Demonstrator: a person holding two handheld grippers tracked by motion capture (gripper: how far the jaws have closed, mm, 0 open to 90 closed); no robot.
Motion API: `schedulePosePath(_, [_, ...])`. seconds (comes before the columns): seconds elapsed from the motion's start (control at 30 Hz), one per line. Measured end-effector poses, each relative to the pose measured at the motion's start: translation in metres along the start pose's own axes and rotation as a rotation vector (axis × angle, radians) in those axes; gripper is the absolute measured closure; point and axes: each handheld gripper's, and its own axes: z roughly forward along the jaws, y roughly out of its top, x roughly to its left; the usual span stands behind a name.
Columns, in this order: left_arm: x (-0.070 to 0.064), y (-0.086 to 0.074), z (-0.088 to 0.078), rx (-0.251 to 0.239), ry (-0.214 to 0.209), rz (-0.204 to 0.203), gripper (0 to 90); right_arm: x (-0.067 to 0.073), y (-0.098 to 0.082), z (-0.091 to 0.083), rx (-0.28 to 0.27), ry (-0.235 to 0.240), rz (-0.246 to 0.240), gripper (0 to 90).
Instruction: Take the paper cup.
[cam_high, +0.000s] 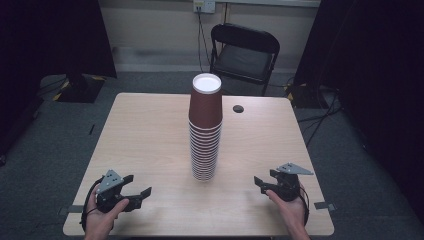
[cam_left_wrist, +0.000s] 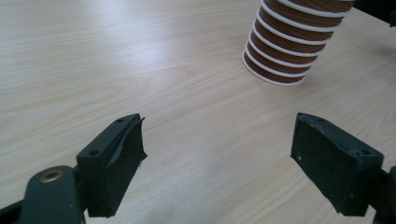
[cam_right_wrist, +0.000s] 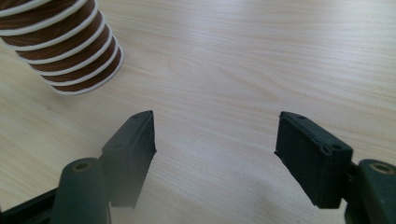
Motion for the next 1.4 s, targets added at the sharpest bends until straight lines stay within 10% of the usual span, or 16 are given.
schedulePosePath(1.4, [-0.001,-0.002,-0.003,0.002,0.015,0.01,17.1,0.053,0.077,-0.038,-0.212,0.265,-0.116,14.4])
